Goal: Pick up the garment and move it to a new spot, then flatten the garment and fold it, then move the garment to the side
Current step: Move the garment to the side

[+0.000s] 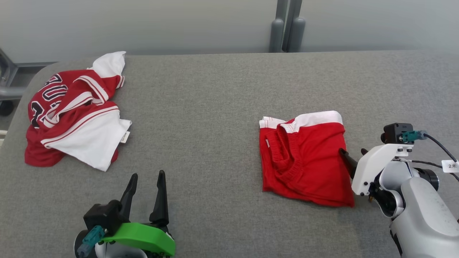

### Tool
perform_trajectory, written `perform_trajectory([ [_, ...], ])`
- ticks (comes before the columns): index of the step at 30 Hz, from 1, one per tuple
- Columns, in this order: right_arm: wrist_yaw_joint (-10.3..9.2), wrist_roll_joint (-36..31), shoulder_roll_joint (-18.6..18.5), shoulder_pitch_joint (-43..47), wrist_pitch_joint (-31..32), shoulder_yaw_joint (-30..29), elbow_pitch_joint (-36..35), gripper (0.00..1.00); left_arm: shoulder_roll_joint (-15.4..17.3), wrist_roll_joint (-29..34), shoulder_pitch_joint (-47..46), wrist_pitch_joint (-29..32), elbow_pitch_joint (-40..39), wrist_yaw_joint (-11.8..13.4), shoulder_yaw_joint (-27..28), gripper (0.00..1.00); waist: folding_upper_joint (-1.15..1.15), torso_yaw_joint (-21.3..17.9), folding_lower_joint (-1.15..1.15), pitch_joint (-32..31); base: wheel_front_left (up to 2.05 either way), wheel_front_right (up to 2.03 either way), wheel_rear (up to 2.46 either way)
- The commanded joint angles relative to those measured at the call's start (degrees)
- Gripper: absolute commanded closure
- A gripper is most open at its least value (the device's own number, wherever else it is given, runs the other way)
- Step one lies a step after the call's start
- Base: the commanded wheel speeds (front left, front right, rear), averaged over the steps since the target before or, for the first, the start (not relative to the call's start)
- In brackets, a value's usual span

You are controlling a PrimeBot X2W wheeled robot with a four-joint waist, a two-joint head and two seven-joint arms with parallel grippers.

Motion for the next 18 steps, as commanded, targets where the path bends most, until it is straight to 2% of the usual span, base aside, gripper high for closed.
perform_trajectory([
  [1, 0.00, -0.09, -0.01, -1.01, 0.45, -0.54, 1.08, 0.00, 0.02, 0.26, -1.08, -0.10, 0.26, -0.07, 0.03, 0.00, 0.00, 1.55, 0.00, 1.07, 0.00, 0.00, 0.00],
  [15, 0.00, 1.18, -0.06, -4.71, 2.91, -2.31, 11.36, 0.00, -0.10, 0.51, -1.15, -0.31, 0.90, -0.70, 0.27, 0.00, 0.00, 5.64, 0.00, 1.67, 0.00, 0.00, 0.00],
  [16, 0.00, 1.21, -0.15, -5.03, 2.82, -2.01, 11.88, 0.29, -0.06, 0.64, -1.13, -0.32, 0.82, -0.70, 0.27, 0.00, 0.00, 5.75, 0.00, 1.71, 0.00, 0.00, 0.00],
  [17, 0.00, 1.28, -0.30, -5.34, 2.56, -1.69, 12.30, 0.53, -0.02, 0.71, -1.12, -0.34, 0.69, -0.68, 0.30, 0.00, 0.00, 5.82, 0.00, 1.75, 0.00, 0.00, 0.00],
  [18, 0.00, 1.32, -0.42, -5.60, 2.21, -1.22, 12.61, 0.65, 0.07, 0.82, -1.14, -0.34, 0.59, -0.63, 0.28, 0.00, 0.00, 5.87, 0.00, 1.76, 0.00, 0.00, 0.00],
])
